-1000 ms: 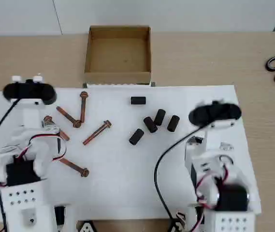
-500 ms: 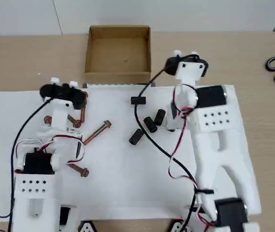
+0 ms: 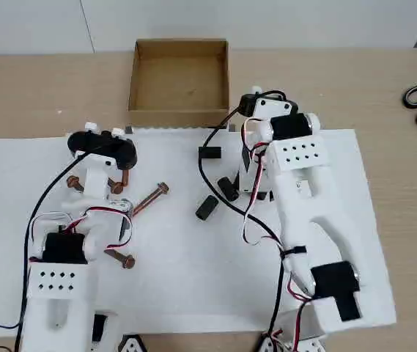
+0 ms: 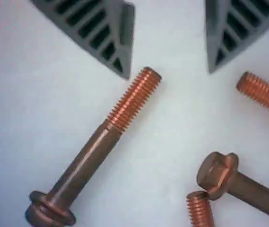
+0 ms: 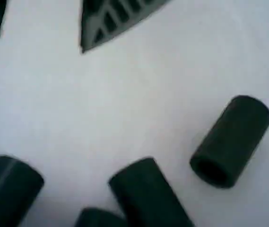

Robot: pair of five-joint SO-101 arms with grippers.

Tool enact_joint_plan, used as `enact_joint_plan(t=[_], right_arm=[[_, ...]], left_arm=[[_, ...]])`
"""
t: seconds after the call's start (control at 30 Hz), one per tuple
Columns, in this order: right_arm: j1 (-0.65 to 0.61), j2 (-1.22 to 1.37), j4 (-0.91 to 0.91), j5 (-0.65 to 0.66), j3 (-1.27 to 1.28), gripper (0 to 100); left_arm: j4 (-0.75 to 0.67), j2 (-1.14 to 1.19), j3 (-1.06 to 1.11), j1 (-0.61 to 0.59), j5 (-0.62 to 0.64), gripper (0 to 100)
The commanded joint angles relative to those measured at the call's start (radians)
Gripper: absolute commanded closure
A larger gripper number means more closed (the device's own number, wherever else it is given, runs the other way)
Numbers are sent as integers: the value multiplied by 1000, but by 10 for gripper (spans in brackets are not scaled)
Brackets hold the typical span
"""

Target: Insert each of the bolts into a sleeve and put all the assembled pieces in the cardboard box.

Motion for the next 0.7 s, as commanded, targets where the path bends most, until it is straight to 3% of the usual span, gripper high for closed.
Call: enact_joint_plan(t=[0.0, 0.37, 0.67], right_arm=[[-7, 33, -73, -9, -44, 883], [1, 153, -208, -3, -44, 883], [70, 186, -214, -2, -44, 882]], left_arm=[[-25, -3, -5, 6, -2, 895], [-25, -2, -4, 6, -2, 895], [-54, -3, 38, 6, -3, 895]])
